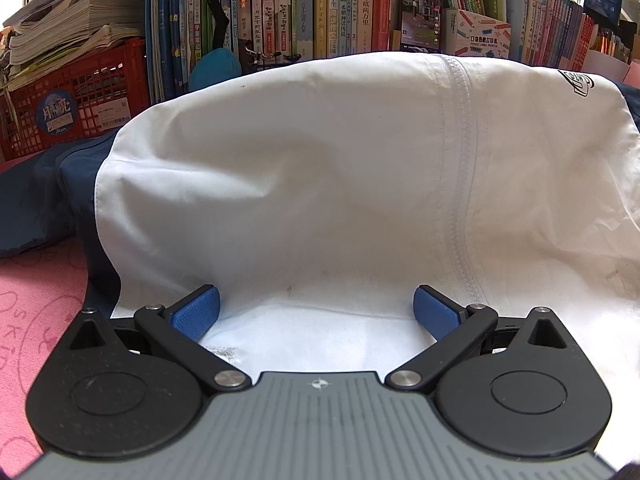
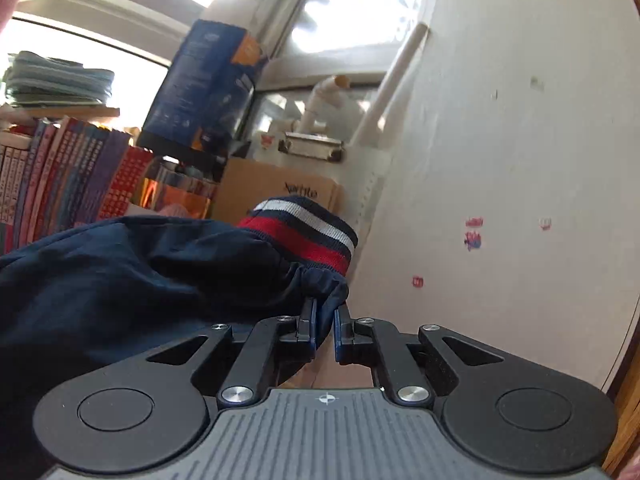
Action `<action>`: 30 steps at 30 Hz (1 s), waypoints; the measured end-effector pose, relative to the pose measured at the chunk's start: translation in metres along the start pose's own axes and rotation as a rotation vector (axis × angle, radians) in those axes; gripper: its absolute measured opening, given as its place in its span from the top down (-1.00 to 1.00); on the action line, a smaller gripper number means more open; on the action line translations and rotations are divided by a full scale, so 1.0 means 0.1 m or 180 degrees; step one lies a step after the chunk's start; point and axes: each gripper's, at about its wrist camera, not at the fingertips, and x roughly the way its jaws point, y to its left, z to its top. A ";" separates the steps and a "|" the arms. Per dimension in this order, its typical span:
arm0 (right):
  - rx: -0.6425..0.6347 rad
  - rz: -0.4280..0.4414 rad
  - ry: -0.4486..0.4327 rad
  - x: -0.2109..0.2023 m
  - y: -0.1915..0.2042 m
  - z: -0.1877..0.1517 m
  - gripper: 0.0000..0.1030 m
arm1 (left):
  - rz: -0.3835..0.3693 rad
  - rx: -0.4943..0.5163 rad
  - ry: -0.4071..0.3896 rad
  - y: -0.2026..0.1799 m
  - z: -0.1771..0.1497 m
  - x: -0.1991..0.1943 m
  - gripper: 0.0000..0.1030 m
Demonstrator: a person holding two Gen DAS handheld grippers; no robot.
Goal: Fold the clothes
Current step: 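Pull the navy sleeve outward with the right gripper and lay it flat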
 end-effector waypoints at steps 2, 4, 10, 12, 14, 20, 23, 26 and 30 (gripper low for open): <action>-0.0044 0.0169 0.0346 0.14 -0.05 -0.19 0.30 | 0.0000 0.0000 0.0000 0.00 0.00 0.00 -1.00; -0.0165 0.0300 0.0430 0.12 -0.01 -0.36 -0.32 | 0.0000 -0.0001 0.0001 -0.01 0.00 0.00 -1.00; 0.0496 0.1406 0.0928 -0.14 0.06 -0.47 -0.57 | 0.0001 -0.0001 0.0001 -0.01 0.00 0.00 -1.00; 0.0886 0.1917 0.1229 -0.19 0.14 -0.45 -0.64 | 0.0000 -0.0002 0.0001 -0.01 0.00 0.00 -1.00; 0.1182 0.2324 0.1567 -0.21 0.30 -0.44 -0.78 | 0.0001 -0.0002 0.0001 -0.01 0.00 0.00 -1.00; 0.1337 0.1625 0.2487 -0.07 1.01 -0.46 -0.96 | 0.0000 -0.0001 0.0001 -0.01 0.00 0.00 -1.00; 0.1246 0.0852 0.2089 0.02 1.15 -0.35 -0.96 | 0.0000 -0.0002 0.0001 -0.01 0.00 0.00 -1.00; 0.1121 0.0525 0.2112 0.32 1.31 -0.25 -0.97 | 0.0001 -0.0002 0.0001 -0.02 0.00 0.00 -1.00; 0.1170 0.0337 0.2426 0.67 1.38 -0.32 -0.25 | 0.0001 -0.0002 0.0002 -0.02 0.01 0.00 -1.00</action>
